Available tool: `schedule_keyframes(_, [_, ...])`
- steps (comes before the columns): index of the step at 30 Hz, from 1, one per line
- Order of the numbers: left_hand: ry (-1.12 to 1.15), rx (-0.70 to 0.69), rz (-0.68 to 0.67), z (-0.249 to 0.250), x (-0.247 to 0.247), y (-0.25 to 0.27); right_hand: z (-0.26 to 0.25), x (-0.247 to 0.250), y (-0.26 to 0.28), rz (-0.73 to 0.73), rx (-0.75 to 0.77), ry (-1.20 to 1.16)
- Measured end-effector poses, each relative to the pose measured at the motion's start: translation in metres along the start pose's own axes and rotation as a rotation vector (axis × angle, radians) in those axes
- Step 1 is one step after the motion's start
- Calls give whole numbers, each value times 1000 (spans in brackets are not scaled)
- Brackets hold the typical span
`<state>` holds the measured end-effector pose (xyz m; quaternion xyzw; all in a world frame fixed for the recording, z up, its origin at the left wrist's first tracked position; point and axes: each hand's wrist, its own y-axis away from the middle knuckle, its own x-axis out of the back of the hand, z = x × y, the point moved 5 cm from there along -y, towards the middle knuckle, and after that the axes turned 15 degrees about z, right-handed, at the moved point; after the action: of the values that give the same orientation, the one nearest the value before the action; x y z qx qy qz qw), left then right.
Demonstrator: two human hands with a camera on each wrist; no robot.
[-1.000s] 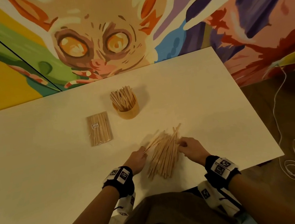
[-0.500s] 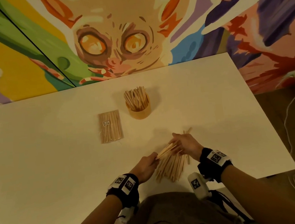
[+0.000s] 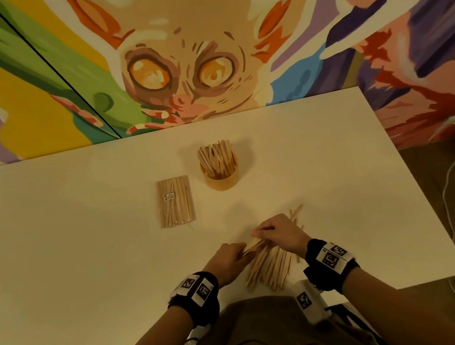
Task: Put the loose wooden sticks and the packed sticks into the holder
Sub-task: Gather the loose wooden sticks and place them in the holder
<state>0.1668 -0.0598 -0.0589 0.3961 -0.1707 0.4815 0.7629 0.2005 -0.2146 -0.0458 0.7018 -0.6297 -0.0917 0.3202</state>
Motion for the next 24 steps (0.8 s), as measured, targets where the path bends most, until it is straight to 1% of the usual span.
schedule_keyframes(4, [41,-28,-19,5,7,-2,-11,5,-2,17,19,-26])
schedule_keyframes(7, [82,-45,-18,6,11,-3,-20,14,-7,122,5,-104])
schedule_keyframes(9, [80,-51,-20,6,13,-4,-21,20,-10,190,-67,-165])
schedule_keyframes(10, [78,-54,-22,6,13,-5,-20,21,-11,188,-102,-159])
schedule_keyframes(12, [74,-71,-27,8,14,-7,-18,15,-10,100,-114,-49])
schedule_keyframes(14, [53,-90,-32,13,15,-9,-18,3,-4,-11,-33,109])
schedule_keyframes(15, [42,-105,-36,16,14,-9,-18,-2,-2,-30,18,173])
schedule_keyframes(17, [35,-129,-35,20,14,-9,-17,-7,-1,-5,81,237])
schedule_keyframes(20, [12,-59,28,15,17,-12,-18,-9,-1,28,116,220])
schedule_keyframes(22, [-23,-13,82,8,18,-15,-19,-12,1,27,121,164])
schedule_keyframes(24, [-40,-2,116,4,17,-18,-22,-16,4,3,111,83])
